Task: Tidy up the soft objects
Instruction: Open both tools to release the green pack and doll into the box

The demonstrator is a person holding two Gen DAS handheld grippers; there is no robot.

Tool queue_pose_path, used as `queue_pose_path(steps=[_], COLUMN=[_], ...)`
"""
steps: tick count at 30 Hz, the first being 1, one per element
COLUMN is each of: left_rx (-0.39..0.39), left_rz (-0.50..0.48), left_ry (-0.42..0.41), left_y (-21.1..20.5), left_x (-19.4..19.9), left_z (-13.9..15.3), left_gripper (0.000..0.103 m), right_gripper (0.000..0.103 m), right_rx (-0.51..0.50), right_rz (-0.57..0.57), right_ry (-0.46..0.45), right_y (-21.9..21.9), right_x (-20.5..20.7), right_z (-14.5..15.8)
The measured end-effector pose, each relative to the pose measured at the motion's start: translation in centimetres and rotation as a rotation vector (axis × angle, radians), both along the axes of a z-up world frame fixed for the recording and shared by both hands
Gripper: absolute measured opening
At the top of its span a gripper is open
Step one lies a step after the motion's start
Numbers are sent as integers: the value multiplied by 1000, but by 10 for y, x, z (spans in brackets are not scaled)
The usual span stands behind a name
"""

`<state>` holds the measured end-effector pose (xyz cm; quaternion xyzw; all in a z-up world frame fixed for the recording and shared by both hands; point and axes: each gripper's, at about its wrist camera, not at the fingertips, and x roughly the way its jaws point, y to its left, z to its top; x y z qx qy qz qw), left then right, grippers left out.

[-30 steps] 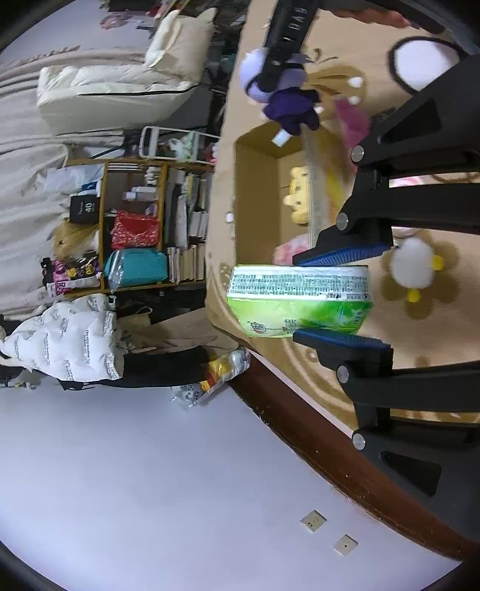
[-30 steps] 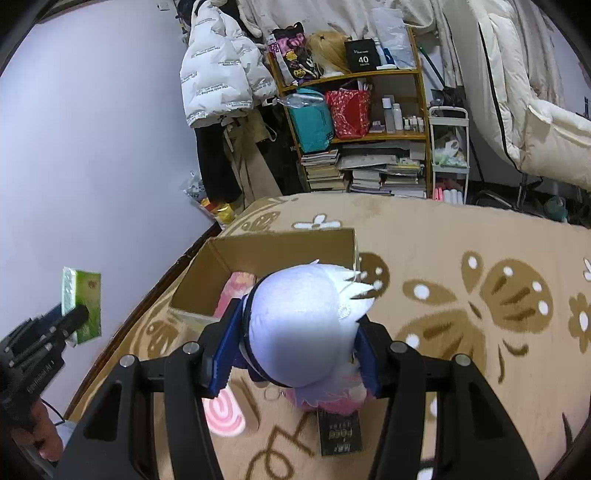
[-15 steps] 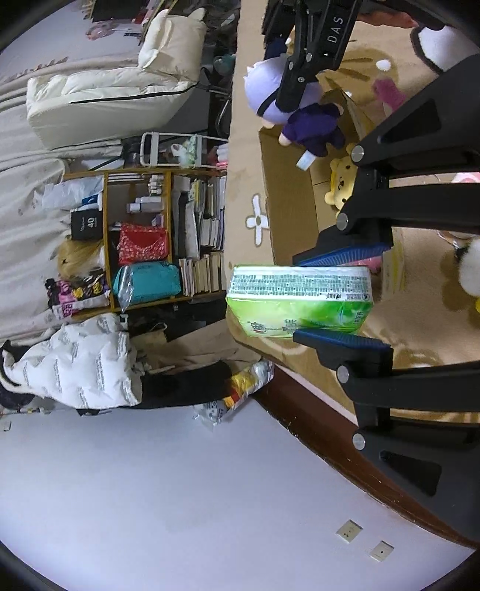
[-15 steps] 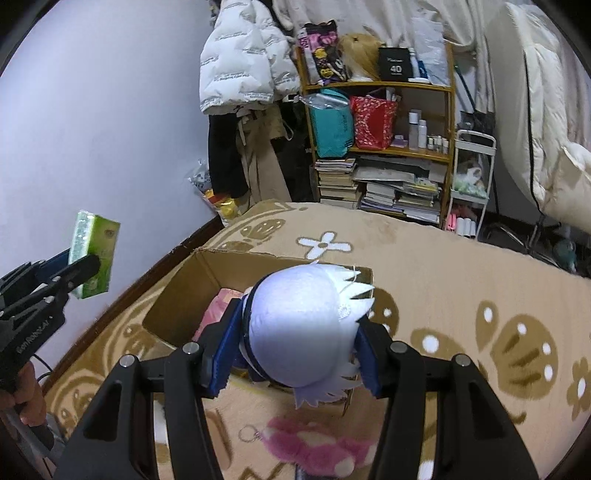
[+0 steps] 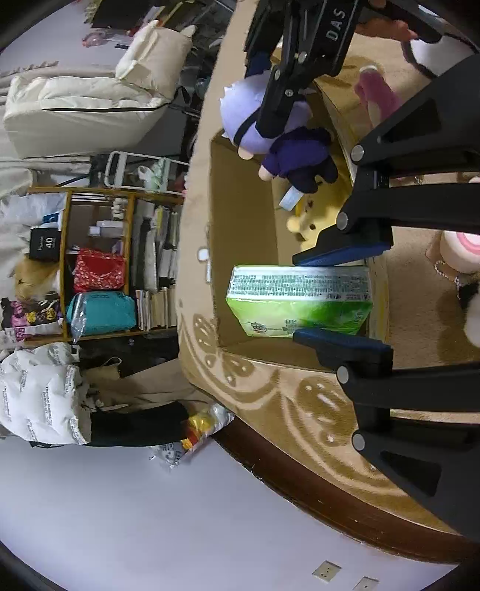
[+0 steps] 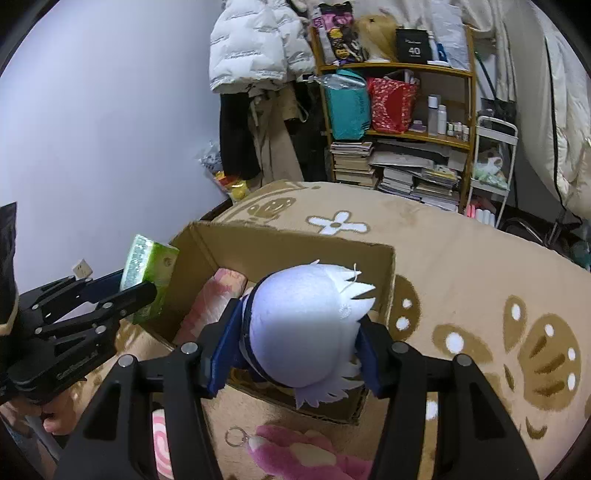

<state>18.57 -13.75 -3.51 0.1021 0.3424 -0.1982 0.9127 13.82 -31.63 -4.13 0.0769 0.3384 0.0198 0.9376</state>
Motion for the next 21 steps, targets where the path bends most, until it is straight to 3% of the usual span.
queue_pose_path(steps=[6,9,13,16,19,21], left_rx=[7,36,15,53,68,55], left_rz=[-16,-20,-22,0,38,69], left_ry=[28,5,17,-3,-5,6], left_y=[-6,-7,-5,-4,1,9], left_x=[2,1,0,-4,-6,-6], left_z=[-6,-5,-3,-2,0,3], left_gripper=[33,33,33,35,40,40], right_gripper=[62,62,63,63,79,81], right_rx=[13,25,45,53,59,59], right_rz=[-11,-20,-34,-41,-41,-50], right_ry=[31,38,32,35,34,28], right_y=[-5,-8,-11,-12,-11,-11], right_x=[1,0,-4,-4,-7,-9], right_z=[-10,-10,-7,-7,-5,-3])
